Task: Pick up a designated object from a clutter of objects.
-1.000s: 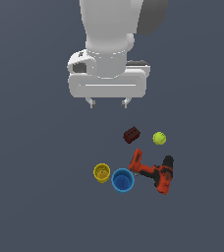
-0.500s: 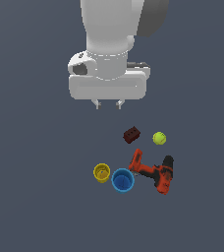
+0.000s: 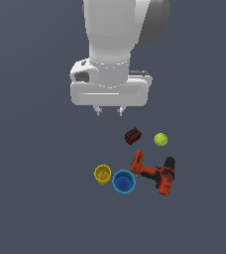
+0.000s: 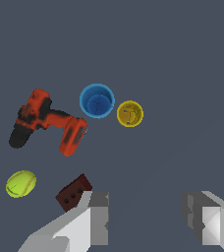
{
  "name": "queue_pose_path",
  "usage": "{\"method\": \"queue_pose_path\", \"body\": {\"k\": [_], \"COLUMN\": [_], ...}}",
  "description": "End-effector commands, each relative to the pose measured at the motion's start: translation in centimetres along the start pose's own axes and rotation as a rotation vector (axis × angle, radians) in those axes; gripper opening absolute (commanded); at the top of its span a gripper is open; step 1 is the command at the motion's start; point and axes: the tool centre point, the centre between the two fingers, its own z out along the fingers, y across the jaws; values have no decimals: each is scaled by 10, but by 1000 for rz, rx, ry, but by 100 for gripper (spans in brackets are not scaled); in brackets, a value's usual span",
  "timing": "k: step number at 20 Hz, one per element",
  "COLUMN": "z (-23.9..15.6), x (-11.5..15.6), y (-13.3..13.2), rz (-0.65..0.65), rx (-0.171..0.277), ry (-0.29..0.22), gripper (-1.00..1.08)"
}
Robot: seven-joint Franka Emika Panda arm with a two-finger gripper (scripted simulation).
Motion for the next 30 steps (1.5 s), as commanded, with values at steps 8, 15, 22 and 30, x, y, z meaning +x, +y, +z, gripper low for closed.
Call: {"method": "queue_pose_path", "body": {"k": [8,15,22,30], "z": [39,79,117,158], "x": [29,54,74,88], "y": [-5,-14,-27,-47], "rz": [28,44,47,32], "rx": [-38,-71,-94,-103], "ry": [76,160,248,350], "gripper": [28,28,28,28]}}
